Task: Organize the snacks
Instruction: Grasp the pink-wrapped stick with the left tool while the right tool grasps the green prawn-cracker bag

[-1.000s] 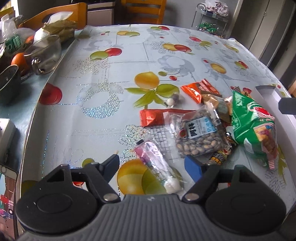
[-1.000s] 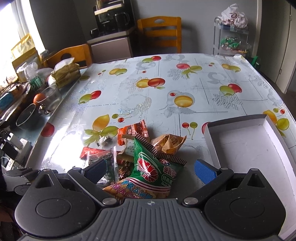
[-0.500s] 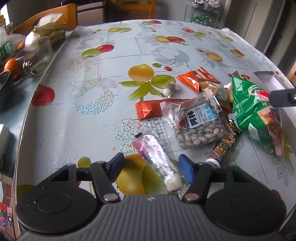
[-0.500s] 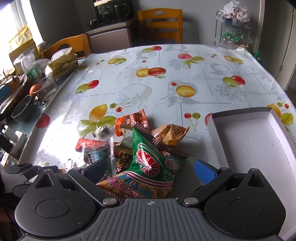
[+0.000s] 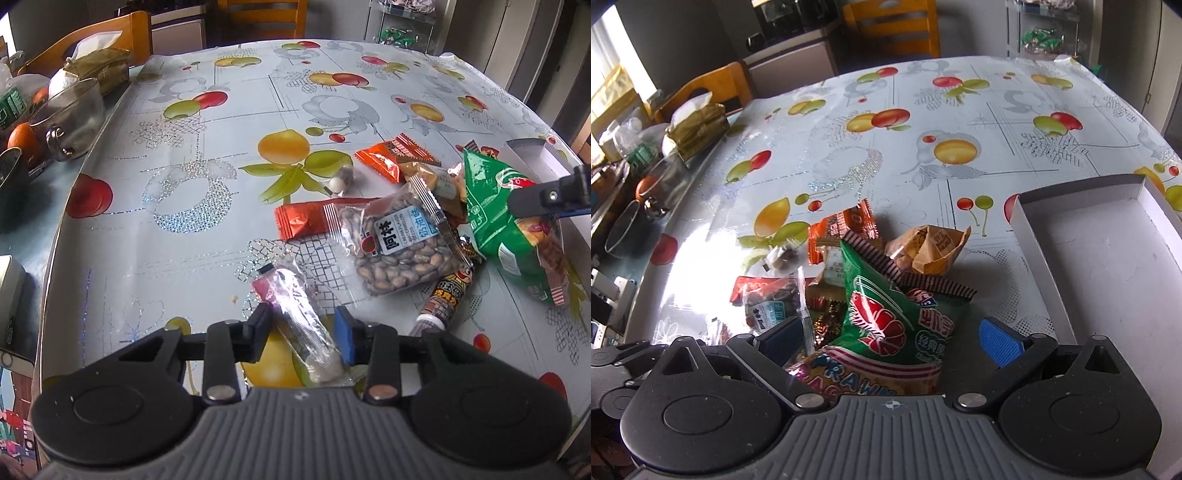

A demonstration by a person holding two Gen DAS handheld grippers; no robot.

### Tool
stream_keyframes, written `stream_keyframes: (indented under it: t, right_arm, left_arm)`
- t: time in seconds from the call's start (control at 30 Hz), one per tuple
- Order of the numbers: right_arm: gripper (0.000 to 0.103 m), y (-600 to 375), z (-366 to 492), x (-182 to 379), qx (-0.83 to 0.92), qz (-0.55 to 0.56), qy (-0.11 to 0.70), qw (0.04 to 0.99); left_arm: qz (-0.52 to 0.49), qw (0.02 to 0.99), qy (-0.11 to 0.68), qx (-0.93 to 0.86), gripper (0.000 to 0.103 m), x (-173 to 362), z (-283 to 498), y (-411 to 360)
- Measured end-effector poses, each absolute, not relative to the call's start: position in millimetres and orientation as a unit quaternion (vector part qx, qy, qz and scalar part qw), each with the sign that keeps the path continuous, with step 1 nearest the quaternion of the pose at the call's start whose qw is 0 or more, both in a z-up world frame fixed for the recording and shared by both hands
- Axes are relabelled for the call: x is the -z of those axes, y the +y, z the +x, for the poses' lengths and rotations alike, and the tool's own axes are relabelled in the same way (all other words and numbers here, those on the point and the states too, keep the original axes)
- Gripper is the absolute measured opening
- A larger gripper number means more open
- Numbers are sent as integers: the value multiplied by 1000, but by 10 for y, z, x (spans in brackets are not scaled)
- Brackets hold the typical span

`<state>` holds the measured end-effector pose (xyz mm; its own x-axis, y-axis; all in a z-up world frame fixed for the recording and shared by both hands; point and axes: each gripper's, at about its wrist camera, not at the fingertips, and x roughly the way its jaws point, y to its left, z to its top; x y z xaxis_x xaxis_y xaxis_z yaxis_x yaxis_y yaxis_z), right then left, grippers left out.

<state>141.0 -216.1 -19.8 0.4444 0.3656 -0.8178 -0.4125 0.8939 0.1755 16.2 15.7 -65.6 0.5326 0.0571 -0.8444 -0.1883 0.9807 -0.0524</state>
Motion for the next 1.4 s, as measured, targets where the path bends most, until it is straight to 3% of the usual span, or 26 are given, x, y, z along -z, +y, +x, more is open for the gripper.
stream_keyframes:
  t: [0.2, 0.67, 1.03, 1.4]
  right_arm:
    - [103, -2151, 1442, 242, -228, -27, 480, 847]
    - [100, -2136, 1482, 405, -228, -26, 496, 837]
    - [65, -2164, 1474, 442, -247, -1, 513, 822]
    - [60, -2231, 1357, 152, -273, 16, 485, 831]
  left_arm:
    - [-63, 867, 488, -75, 35, 648, 124, 173]
    - [-63, 870, 487, -42, 12, 641, 94, 147]
    - [-66, 873, 482, -40, 5, 594, 96, 160]
    - [-68, 888, 453, -44, 4, 351, 83, 127]
